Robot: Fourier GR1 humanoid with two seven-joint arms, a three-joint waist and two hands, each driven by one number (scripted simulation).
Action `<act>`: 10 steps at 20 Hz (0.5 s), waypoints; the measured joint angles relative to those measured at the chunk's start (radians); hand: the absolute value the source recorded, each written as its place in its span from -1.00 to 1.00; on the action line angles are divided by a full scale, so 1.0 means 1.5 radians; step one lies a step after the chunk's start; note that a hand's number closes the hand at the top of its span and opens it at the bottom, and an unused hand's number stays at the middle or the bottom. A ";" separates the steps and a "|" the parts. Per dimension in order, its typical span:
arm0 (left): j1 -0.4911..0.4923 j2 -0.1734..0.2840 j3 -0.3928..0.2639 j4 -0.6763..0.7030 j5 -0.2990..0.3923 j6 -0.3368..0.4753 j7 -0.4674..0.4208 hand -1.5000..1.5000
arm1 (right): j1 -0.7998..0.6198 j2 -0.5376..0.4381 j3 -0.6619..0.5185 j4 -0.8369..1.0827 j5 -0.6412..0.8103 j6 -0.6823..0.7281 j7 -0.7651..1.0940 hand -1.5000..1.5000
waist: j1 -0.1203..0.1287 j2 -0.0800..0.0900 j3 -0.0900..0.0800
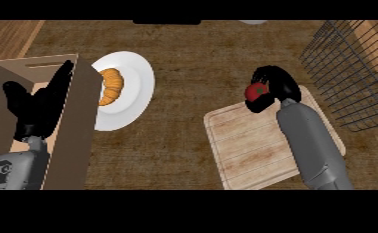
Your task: Pick the tomato from the cutting board and place it in the basket
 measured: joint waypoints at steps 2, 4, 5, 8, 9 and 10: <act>-0.006 -0.003 -0.004 0.001 0.000 -0.002 0.000 0.00 | -0.030 0.026 -0.038 -0.004 -0.013 -0.069 0.082 1.00 | 0.010 0.002 0.001; -0.011 -0.009 -0.013 0.001 0.000 -0.006 0.000 0.00 | -0.067 0.043 -0.064 -0.010 -0.020 -0.147 0.151 1.00 | 0.026 0.004 0.002; -0.017 -0.010 -0.015 0.002 0.001 -0.009 0.000 0.00 | -0.087 0.048 -0.072 -0.014 -0.022 -0.190 0.178 1.00 | 0.034 0.004 0.002; -0.030 -0.014 -0.025 0.003 -0.002 -0.013 0.002 0.00 | -0.153 0.059 -0.079 -0.019 0.000 -0.318 0.253 1.00 | 0.054 0.006 0.002; -0.033 -0.014 -0.028 0.004 -0.003 -0.014 0.002 0.00 | -0.176 0.061 -0.077 -0.014 0.019 -0.356 0.281 1.00 | 0.059 0.007 0.001; -0.039 -0.013 -0.028 0.005 -0.003 -0.014 0.004 0.00 | -0.199 0.063 -0.075 -0.007 0.040 -0.392 0.310 1.00 | 0.061 0.007 0.001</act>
